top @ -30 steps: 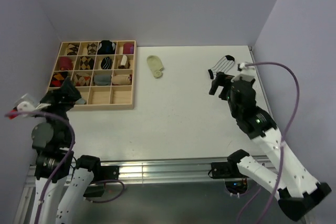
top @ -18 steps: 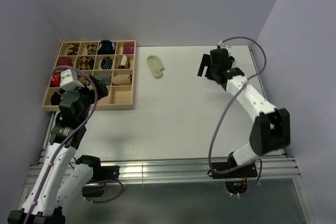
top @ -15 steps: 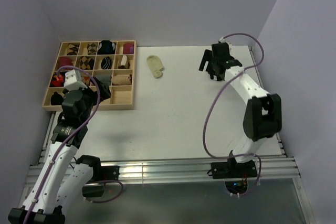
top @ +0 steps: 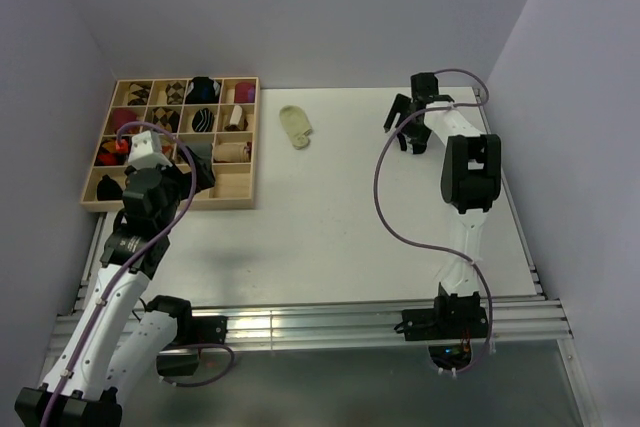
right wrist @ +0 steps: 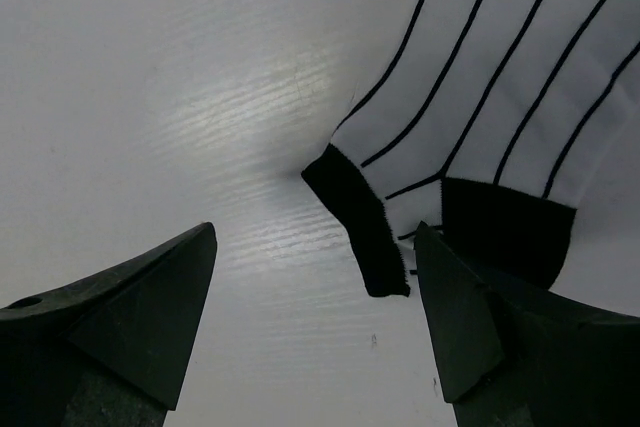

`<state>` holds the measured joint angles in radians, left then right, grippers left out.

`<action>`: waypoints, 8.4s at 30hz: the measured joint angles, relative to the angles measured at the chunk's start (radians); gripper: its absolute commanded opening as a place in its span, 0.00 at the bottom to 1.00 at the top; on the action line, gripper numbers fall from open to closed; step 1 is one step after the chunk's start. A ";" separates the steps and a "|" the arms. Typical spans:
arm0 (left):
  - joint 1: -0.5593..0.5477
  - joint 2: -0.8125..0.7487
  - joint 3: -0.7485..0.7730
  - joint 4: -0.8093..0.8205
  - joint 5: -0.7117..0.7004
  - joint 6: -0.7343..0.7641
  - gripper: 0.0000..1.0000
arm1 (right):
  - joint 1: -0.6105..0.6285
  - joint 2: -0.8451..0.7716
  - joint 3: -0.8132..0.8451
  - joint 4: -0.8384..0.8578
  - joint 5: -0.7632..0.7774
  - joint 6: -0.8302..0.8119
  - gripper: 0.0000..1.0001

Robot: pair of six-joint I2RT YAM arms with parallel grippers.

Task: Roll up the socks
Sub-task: Adjust the sock at the center of the board, then roll the sock at the center of the board.

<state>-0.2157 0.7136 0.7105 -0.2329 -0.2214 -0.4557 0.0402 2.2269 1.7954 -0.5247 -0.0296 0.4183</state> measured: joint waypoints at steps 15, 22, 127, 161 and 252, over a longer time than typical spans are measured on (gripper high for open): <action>-0.006 -0.029 0.000 0.002 0.007 0.002 1.00 | 0.082 -0.225 -0.402 0.094 -0.102 0.075 0.81; -0.016 -0.065 0.000 0.002 0.007 0.002 1.00 | 0.375 -0.522 -0.800 0.182 -0.062 0.194 0.80; -0.039 -0.034 -0.011 -0.007 0.026 -0.003 0.99 | 1.089 -0.326 -0.650 -0.090 0.669 -0.063 0.00; -0.405 0.547 -0.029 -0.019 0.171 -0.343 0.95 | 0.770 -0.566 -0.900 0.412 -0.320 -0.012 0.00; -0.500 0.826 -0.006 0.212 0.339 -0.342 0.64 | 0.402 -0.384 -1.077 0.750 -0.811 0.280 0.00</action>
<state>-0.7158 1.5394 0.7048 -0.0204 0.1173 -0.7979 0.4423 1.8431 0.7189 0.2256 -0.8402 0.6987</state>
